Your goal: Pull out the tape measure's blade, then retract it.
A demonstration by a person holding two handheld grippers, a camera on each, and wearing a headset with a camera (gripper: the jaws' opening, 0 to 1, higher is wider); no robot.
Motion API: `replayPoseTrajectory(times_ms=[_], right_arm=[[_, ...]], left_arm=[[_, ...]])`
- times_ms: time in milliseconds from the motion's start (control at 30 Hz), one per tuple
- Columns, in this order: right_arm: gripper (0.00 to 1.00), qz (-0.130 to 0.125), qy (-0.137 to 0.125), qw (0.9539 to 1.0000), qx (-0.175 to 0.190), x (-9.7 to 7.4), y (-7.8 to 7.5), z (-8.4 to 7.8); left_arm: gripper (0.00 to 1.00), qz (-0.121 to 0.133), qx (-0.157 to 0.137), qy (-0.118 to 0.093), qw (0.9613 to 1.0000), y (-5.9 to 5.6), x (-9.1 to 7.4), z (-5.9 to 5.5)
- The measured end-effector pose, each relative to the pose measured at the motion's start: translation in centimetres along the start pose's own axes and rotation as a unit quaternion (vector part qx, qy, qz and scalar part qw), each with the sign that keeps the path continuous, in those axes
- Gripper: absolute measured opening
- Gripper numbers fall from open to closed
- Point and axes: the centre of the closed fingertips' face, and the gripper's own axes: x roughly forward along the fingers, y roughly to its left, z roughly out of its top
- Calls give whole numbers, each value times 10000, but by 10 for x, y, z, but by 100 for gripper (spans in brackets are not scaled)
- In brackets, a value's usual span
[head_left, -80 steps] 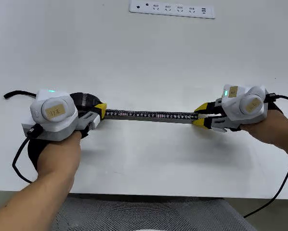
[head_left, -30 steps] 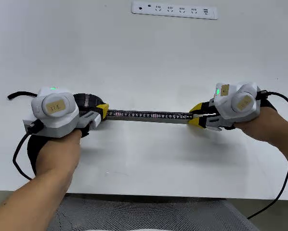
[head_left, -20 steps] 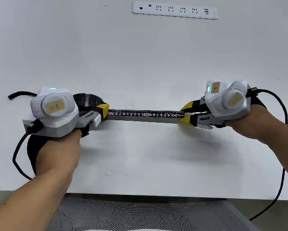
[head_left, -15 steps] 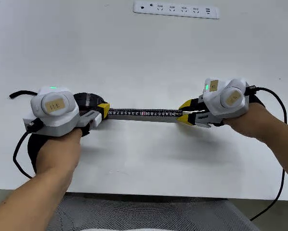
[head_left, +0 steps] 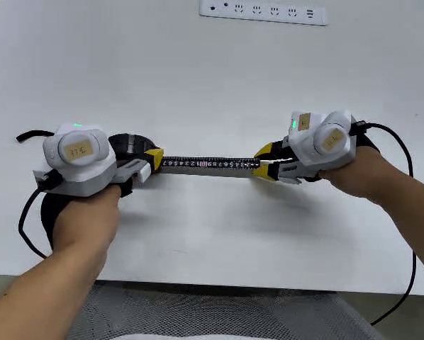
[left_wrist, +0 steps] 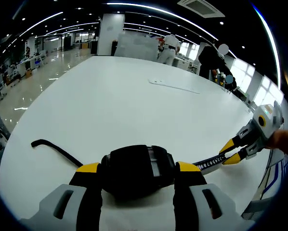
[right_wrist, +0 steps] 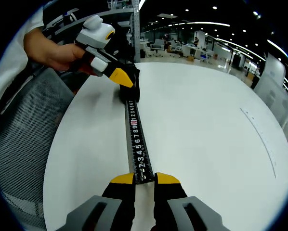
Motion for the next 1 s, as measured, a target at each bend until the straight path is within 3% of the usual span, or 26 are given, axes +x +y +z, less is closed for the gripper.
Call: replayPoseTrajectory(times_ms=[600, 833, 1000], right_arm=[[10, 226, -176, 9995, -128, 24, 6, 33], [10, 189, -288, 9992, -180, 30, 5, 45], [10, 226, -316, 9991, -164, 36, 7, 48]], left_arm=[[55, -44, -18, 18, 10000, 0, 0, -1], [55, -72, -148, 18, 9999, 1, 1, 0], [55, -62, -86, 13, 9999, 0, 1, 0]])
